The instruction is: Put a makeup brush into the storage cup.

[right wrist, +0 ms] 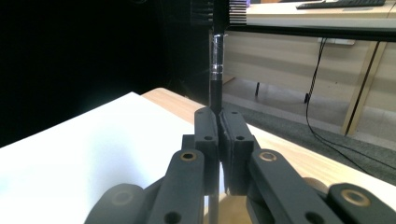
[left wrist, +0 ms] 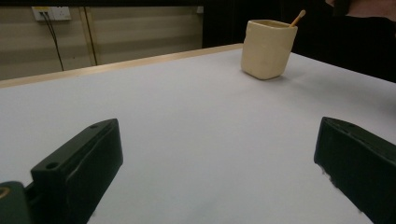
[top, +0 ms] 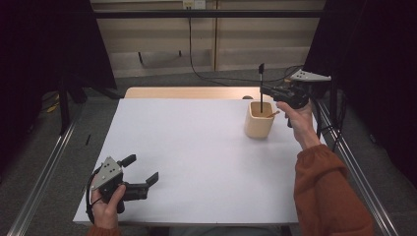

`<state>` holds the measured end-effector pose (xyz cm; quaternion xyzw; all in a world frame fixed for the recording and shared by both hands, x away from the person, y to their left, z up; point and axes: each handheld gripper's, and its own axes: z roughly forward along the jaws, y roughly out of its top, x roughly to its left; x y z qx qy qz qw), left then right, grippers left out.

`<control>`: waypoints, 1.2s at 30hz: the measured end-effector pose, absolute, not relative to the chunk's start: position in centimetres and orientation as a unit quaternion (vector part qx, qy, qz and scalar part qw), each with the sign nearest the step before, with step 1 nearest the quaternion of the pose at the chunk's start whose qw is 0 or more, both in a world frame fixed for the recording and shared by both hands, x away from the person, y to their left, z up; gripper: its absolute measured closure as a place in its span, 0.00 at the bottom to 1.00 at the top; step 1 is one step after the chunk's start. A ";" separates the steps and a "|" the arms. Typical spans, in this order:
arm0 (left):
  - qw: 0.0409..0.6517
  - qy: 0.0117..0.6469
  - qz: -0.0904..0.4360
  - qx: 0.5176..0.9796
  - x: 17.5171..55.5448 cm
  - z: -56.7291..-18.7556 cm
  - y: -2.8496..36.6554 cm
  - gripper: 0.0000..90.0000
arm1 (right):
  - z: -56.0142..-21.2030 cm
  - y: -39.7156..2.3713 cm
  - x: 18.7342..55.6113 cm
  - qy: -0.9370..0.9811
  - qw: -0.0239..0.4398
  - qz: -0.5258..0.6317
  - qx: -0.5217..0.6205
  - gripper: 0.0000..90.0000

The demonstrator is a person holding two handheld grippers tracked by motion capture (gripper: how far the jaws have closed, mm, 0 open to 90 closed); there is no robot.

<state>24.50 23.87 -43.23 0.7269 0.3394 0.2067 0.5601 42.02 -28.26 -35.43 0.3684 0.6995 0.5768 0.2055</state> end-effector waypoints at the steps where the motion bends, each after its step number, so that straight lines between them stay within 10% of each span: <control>1: 0.560 0.339 0.207 0.727 24.5 -43.2 23.9 0.01 | -35.6 -28.2 42.0 0.700 0.206 0.576 0.369 0.96; 36: 0.559 0.338 0.206 0.729 24.5 -43.2 23.8 0.01 | -38.8 -28.4 42.1 0.709 0.192 0.553 0.392 0.96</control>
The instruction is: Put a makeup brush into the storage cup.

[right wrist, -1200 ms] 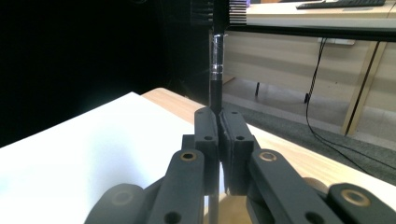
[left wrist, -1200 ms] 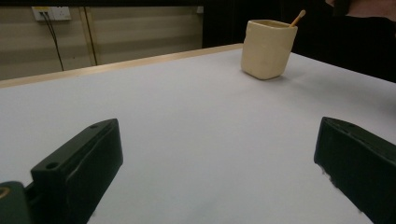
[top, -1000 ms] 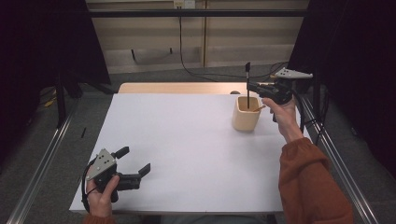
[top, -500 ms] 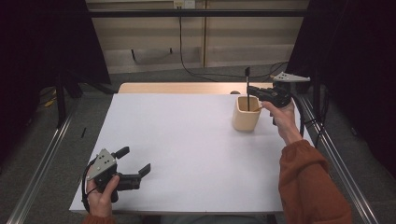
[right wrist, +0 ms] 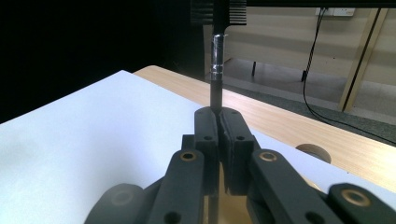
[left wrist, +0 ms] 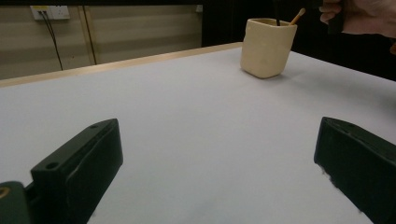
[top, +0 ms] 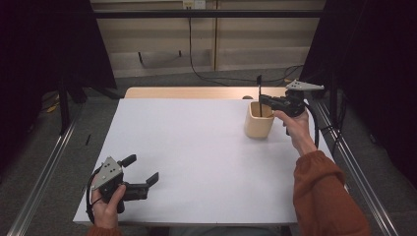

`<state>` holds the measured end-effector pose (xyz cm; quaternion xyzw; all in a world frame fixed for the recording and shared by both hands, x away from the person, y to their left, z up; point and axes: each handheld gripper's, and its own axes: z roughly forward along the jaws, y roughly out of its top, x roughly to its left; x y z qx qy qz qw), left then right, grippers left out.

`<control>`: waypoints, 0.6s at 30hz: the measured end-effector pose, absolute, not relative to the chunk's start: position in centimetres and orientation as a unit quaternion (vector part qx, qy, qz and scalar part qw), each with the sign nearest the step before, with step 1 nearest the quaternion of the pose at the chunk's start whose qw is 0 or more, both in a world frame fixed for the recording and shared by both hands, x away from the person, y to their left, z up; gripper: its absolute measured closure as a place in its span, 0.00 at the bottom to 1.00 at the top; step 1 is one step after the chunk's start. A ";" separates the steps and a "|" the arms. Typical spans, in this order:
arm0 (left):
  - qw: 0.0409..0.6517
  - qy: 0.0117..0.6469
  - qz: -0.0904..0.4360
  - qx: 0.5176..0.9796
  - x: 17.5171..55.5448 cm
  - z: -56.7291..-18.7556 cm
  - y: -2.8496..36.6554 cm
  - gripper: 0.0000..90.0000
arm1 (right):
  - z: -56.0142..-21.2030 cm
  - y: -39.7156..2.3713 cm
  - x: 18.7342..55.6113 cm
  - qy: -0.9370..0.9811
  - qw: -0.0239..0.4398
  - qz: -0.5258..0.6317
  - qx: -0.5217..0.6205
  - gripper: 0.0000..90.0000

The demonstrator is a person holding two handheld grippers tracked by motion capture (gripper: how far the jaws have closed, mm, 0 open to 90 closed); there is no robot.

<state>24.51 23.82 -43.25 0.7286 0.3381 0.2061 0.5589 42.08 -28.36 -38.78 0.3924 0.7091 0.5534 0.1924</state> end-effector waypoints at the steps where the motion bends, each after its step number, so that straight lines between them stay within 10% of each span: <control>1: 0.559 0.338 0.206 0.729 24.5 -43.2 23.8 0.01 | -38.8 -28.3 42.1 0.709 0.191 0.554 0.392 0.96; 18: 0.558 0.337 0.207 0.730 24.4 -43.2 23.9 0.01 | -39.2 -28.0 42.0 0.720 0.181 0.541 0.396 0.95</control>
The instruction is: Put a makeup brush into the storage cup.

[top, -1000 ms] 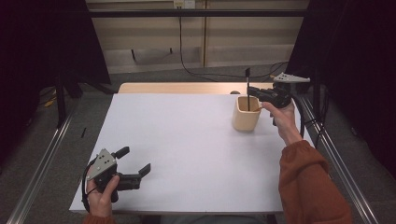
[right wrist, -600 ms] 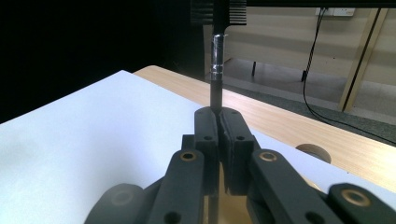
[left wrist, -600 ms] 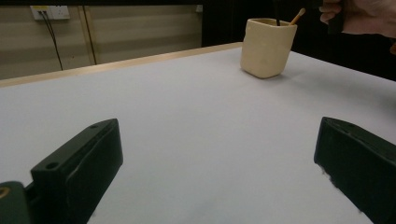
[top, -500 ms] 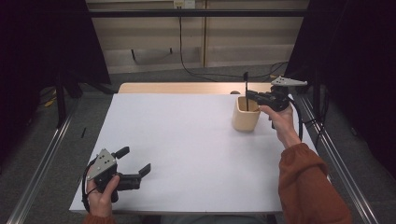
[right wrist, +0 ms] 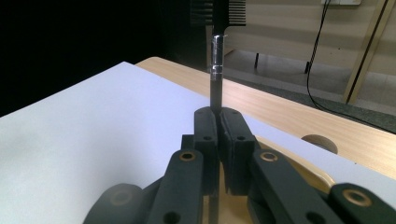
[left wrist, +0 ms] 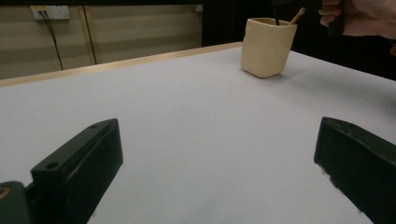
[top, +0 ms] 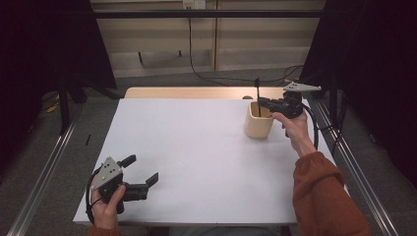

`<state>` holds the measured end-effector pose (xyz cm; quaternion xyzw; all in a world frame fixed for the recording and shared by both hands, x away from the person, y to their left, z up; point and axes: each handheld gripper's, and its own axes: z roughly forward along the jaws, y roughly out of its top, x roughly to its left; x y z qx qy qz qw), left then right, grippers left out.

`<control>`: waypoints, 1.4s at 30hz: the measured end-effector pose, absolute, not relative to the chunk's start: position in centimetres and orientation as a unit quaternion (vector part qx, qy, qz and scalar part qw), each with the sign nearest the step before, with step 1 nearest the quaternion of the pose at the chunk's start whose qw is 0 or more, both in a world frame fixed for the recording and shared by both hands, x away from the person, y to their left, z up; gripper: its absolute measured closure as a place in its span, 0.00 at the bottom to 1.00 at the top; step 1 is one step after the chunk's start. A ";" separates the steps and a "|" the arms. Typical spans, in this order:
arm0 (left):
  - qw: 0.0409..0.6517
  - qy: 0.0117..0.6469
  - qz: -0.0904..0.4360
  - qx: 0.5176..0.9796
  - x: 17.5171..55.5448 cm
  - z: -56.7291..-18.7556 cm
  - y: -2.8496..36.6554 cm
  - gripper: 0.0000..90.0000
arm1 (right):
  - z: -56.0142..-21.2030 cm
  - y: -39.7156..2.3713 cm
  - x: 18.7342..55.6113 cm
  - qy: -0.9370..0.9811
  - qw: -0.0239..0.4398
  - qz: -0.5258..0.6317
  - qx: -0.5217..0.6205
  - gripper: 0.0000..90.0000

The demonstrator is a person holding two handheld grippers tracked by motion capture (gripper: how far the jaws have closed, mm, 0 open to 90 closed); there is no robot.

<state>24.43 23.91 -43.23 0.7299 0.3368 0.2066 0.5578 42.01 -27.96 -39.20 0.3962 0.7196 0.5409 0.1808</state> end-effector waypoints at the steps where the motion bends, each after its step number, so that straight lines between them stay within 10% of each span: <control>1: 0.557 0.337 0.207 0.730 24.4 -43.2 23.9 0.01 | -39.2 -27.9 42.0 0.720 0.180 0.540 0.397 0.95; 33: 0.558 0.343 0.207 0.727 24.5 -43.3 23.9 0.01 | -38.5 -28.0 41.5 0.711 0.192 0.547 0.398 0.11; 42: 0.559 0.344 0.208 0.726 24.6 -43.3 24.1 0.01 | -38.7 -28.0 40.9 0.703 0.200 0.549 0.406 0.02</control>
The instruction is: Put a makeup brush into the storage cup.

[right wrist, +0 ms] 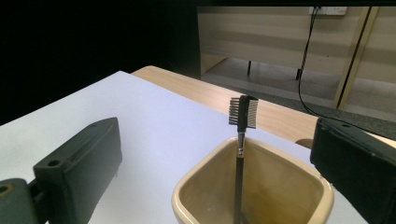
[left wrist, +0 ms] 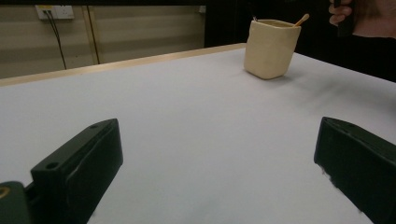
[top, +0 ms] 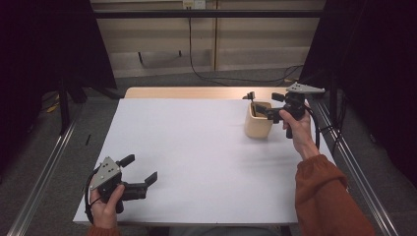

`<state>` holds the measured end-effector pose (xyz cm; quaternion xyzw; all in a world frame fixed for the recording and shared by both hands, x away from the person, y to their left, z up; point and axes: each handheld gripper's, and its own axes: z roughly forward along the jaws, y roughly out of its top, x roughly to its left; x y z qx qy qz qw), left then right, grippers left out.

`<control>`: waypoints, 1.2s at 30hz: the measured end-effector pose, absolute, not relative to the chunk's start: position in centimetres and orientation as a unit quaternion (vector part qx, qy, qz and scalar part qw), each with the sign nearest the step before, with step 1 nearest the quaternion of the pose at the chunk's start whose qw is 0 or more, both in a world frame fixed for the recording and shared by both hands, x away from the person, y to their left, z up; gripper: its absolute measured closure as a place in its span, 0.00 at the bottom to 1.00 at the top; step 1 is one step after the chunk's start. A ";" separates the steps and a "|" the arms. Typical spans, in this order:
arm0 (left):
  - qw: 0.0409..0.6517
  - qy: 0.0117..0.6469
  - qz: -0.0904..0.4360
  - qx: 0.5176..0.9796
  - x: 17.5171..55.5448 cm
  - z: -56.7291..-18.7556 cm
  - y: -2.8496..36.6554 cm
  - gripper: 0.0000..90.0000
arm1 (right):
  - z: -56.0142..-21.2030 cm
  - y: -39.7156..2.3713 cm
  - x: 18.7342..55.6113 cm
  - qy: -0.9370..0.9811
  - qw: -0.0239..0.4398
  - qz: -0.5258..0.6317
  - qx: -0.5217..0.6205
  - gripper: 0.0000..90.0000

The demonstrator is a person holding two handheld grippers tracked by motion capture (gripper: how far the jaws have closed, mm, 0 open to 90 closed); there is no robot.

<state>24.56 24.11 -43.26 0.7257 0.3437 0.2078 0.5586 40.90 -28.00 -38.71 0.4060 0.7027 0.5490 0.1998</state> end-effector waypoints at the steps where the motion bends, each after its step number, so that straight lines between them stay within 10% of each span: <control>1: 0.559 0.344 0.207 0.726 24.6 -43.3 24.1 0.01 | -38.8 -28.0 40.8 0.702 0.199 0.549 0.408 0.02; 36: 0.556 0.348 0.212 0.725 24.4 -43.2 24.0 0.01 | -39.5 -29.6 34.6 0.704 0.226 0.526 0.420 0.02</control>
